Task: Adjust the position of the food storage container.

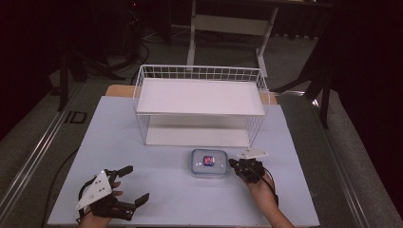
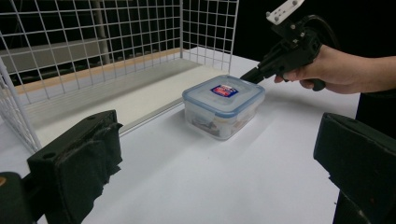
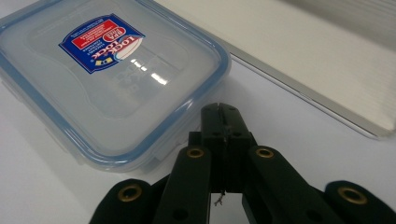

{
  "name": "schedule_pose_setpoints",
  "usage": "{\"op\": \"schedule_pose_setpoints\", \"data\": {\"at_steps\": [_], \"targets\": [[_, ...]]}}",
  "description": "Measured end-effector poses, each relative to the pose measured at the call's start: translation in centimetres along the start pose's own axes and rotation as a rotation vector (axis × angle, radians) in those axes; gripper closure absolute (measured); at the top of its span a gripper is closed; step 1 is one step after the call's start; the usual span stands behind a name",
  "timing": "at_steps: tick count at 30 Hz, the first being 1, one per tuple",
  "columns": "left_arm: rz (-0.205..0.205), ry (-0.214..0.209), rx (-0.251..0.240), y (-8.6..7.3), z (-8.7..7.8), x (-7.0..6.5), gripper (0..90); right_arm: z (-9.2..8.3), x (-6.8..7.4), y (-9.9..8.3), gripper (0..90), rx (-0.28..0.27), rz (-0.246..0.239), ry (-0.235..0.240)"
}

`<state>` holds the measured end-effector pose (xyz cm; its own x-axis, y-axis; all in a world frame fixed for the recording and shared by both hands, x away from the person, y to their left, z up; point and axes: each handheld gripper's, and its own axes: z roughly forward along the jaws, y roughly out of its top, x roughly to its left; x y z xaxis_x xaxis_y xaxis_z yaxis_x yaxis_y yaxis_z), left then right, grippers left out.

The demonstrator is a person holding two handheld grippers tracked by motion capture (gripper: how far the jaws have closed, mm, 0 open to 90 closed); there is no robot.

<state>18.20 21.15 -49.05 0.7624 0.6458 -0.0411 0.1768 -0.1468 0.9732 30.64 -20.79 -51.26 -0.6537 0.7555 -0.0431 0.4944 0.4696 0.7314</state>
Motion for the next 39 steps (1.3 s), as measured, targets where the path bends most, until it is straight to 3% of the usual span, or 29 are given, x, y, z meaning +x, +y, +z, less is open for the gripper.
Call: {"op": "schedule_pose_setpoints", "data": {"at_steps": [11, 32, 39], "targets": [[-0.007, 0.002, -0.002, 0.0, 0.0, 0.1, 1.7, 0.1, 0.0, -0.8, 90.0, 0.026, 0.016, 0.011], [-0.014, 0.008, -0.002, -0.1, -0.3, 0.1, 1.7, 2.9, 2.0, 1.1, 90.0, 0.044, -0.026, 0.050], [-0.011, 0.005, 0.000, -0.1, -0.3, 0.0, 1.7, 2.9, 2.2, 1.2, 90.0, 0.038, -0.031, 0.051]]}}
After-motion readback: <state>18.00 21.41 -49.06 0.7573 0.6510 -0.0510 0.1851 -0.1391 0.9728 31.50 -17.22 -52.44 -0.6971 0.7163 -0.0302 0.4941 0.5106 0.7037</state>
